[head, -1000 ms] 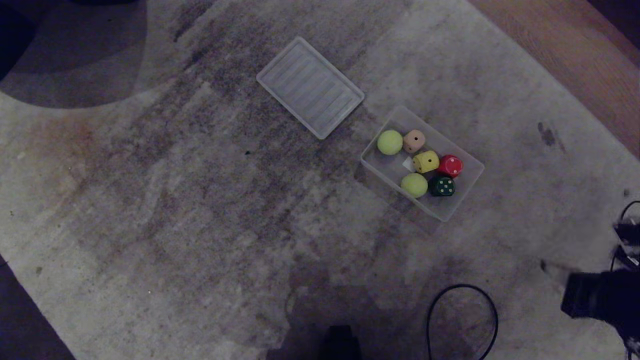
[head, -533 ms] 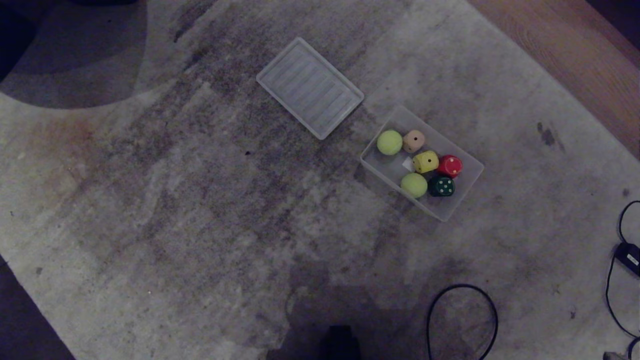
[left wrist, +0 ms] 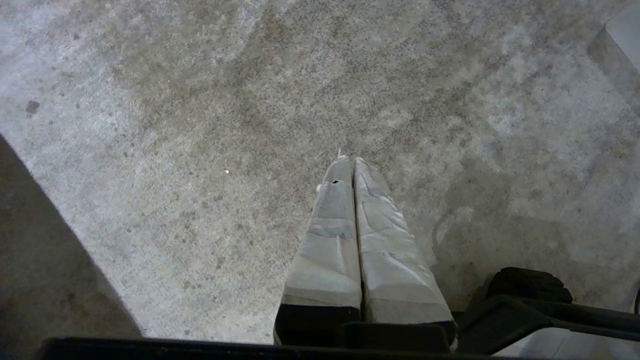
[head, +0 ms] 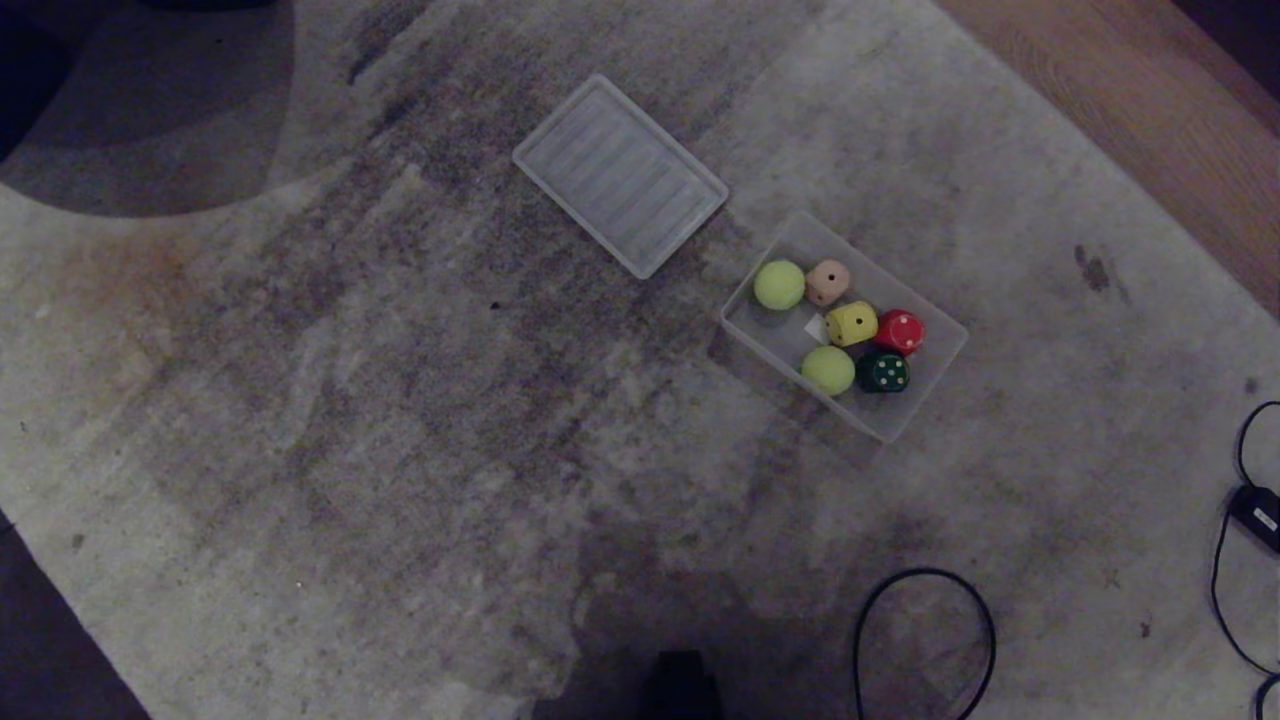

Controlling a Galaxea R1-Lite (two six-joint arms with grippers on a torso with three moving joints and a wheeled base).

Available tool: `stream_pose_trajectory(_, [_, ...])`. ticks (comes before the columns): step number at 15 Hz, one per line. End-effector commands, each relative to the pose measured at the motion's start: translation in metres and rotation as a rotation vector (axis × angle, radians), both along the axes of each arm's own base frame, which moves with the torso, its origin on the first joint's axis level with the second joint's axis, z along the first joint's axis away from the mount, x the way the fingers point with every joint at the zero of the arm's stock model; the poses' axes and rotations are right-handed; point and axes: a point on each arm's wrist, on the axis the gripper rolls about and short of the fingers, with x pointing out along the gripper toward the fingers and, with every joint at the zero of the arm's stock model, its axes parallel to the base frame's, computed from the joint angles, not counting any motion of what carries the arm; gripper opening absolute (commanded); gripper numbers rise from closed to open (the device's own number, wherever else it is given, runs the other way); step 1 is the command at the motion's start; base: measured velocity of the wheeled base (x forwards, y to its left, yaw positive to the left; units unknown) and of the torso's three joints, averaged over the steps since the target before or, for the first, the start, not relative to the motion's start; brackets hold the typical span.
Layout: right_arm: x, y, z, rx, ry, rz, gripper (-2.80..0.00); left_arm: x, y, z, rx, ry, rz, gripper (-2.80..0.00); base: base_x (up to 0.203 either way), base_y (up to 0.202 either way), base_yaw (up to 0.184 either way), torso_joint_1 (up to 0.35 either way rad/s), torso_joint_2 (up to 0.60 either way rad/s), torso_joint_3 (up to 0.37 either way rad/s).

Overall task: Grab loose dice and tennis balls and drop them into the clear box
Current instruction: Close the lid

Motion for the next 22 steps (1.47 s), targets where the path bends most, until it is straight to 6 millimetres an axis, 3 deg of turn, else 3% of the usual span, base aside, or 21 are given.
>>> stream_pose_trajectory(1, [-0.0145, 0.0001, -0.0041, -0.015, -0.189, 0.011, -2.8, 0.0002, 0.0, -0.0003, 0.0, 0.002, 0.0, -2.8, 0.0, 0.0, 0.0, 0.0, 0.0, 0.0])
stream_pose_trajectory(22, [-0.0136, 0.0003, -0.0048, -0.032, -0.207, 0.031, -2.8, 0.0002, 0.0, -0.0003, -0.005, 0.002, 0.0, -2.8, 0.0, 0.0, 0.0, 0.0, 0.0, 0.0])
